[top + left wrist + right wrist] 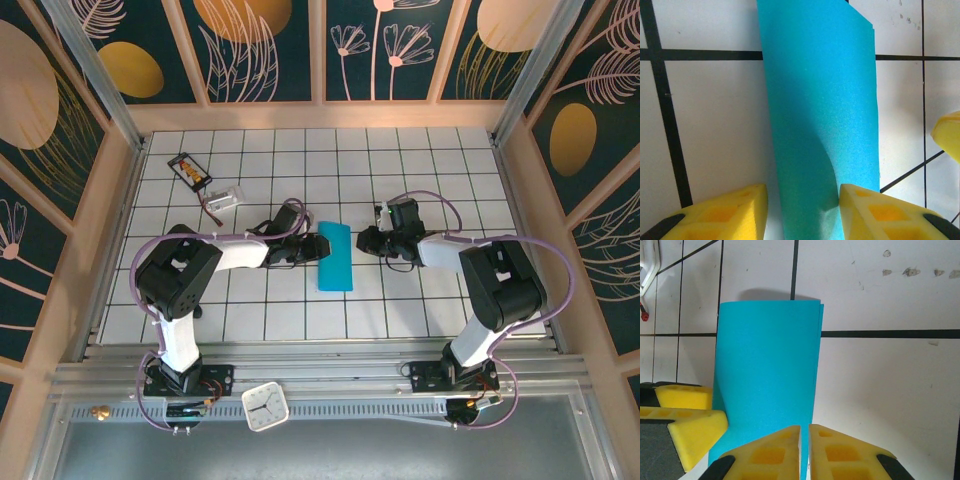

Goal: Fold a paper plane with a square sheet of paper (pick it up from the middle)
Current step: First fold in half a square sheet of paper at the center of the table.

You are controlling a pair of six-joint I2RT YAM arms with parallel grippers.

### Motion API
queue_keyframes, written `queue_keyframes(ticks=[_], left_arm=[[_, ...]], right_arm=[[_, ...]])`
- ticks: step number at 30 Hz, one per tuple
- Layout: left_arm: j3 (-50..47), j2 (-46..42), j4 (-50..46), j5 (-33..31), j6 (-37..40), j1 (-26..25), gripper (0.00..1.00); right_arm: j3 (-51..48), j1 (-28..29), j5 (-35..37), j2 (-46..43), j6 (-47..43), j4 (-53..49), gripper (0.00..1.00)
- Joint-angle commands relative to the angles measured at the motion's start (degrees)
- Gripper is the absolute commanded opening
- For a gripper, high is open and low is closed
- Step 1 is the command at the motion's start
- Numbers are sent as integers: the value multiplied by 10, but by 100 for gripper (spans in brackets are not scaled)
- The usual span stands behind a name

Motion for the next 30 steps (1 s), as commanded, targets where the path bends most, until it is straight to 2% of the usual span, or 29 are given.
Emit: queue_keyframes(ticks=[1, 17, 30], left_arm=[[-3, 56, -36, -17, 25, -6, 43], [-3, 61, -32, -25, 15, -6, 44], [-2, 70, -35, -29, 17, -6, 44]], right_arm=[[18, 4, -6, 11, 0, -10, 13], [15, 4, -11, 6, 0, -9, 13], [12, 15, -25, 16, 11, 6, 6]])
